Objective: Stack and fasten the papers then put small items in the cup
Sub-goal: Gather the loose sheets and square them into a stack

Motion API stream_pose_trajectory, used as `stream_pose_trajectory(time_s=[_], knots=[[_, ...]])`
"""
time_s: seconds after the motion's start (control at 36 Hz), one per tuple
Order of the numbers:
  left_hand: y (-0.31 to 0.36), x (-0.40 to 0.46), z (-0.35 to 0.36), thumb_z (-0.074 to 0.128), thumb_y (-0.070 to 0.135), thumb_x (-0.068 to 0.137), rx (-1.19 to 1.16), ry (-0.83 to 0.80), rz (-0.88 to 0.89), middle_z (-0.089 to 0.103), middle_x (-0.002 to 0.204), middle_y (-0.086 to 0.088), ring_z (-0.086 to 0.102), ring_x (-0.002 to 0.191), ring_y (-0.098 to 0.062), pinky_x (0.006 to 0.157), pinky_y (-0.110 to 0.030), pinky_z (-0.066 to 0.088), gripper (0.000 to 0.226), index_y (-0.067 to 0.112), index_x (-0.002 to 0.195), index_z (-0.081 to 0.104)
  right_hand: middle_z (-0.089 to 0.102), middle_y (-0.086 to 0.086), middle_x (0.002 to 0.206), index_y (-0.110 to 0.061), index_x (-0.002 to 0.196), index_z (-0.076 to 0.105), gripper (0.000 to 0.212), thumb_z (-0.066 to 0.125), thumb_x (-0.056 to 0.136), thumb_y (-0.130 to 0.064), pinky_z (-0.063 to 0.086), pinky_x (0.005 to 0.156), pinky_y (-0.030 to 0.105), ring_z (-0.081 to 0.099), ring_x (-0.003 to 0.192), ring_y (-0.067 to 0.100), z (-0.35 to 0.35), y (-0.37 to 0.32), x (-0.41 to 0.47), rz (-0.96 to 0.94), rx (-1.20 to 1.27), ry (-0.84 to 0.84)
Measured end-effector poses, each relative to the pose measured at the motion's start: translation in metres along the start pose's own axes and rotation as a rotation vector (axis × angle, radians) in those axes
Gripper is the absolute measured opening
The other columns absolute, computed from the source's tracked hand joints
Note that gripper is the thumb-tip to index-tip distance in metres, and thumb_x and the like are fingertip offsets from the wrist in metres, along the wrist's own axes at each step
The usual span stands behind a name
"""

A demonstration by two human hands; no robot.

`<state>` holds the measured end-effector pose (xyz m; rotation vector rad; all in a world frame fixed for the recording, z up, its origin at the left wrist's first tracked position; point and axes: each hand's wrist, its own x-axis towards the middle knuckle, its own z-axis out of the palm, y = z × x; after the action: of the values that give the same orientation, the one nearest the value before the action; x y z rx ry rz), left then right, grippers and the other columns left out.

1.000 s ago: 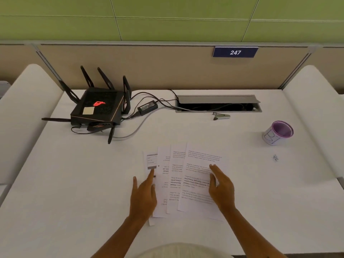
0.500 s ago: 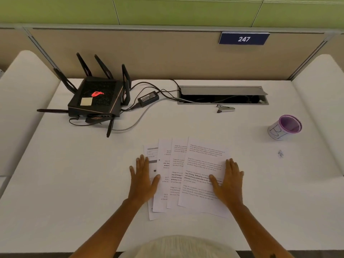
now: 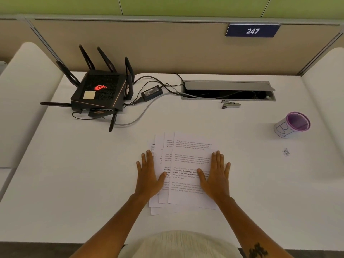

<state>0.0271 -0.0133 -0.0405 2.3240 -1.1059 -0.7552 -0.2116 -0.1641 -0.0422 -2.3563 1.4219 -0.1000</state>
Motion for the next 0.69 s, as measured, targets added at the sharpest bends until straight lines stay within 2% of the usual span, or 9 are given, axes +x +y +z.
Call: stream_pose_trajectory(time_s=[0.14,0.33,0.44,0.5,0.69], knots=[[0.009,-0.005,-0.006,0.063,0.049,0.102,-0.046,0.007,-0.035,-0.015,0.179,-0.004,-0.016,0.165,-0.029,0.131,-0.047,-0.008,0.107,0.020,0.167,-0.017,-0.004,0.008,0.177,-0.007,0.167,0.001,0.093,0.038,0.101,-0.061,-0.005,0.131,0.052,-0.010,0.163,0.023,0.006,-0.014,0.002,-0.043,-0.001,-0.001],[0.002,-0.001,-0.003,0.064,0.050,0.101,-0.098,0.022,0.003,-0.018,0.179,0.002,-0.012,0.167,-0.026,0.133,-0.046,-0.010,0.111,0.023,0.167,-0.021,-0.002,0.009,0.177,-0.007,0.167,0.001,0.093,0.039,0.100,-0.061,-0.003,0.131,0.054,-0.009,0.163,0.023,0.014,-0.034,0.002,-0.087,0.007,-0.008],[0.006,-0.001,-0.004,0.069,0.047,0.098,-0.167,0.065,-0.001,-0.007,0.181,0.004,0.000,0.168,-0.024,0.132,-0.045,-0.007,0.118,0.038,0.161,-0.030,-0.003,0.008,0.177,-0.007,0.167,0.000,0.094,0.039,0.100,-0.060,-0.003,0.131,0.056,-0.009,0.163,0.023,0.018,-0.043,0.000,-0.107,0.010,-0.014],[0.007,-0.001,-0.006,0.070,0.047,0.097,-0.180,0.070,-0.001,-0.004,0.181,0.004,0.003,0.168,-0.025,0.134,-0.050,-0.003,0.120,0.043,0.158,-0.034,-0.003,0.008,0.177,-0.007,0.167,0.000,0.094,0.039,0.100,-0.061,-0.003,0.131,0.056,-0.009,0.163,0.023,0.019,-0.045,-0.001,-0.118,0.000,-0.019],[0.015,-0.003,-0.013,0.076,0.041,0.096,-0.254,0.085,-0.031,0.009,0.180,0.002,0.009,0.167,-0.028,0.134,-0.055,0.001,0.127,0.035,0.161,-0.033,-0.001,0.010,0.176,-0.007,0.167,0.003,0.093,0.034,0.099,-0.062,-0.003,0.130,0.058,-0.007,0.163,0.025,0.022,-0.053,-0.004,-0.113,-0.014,-0.022]])
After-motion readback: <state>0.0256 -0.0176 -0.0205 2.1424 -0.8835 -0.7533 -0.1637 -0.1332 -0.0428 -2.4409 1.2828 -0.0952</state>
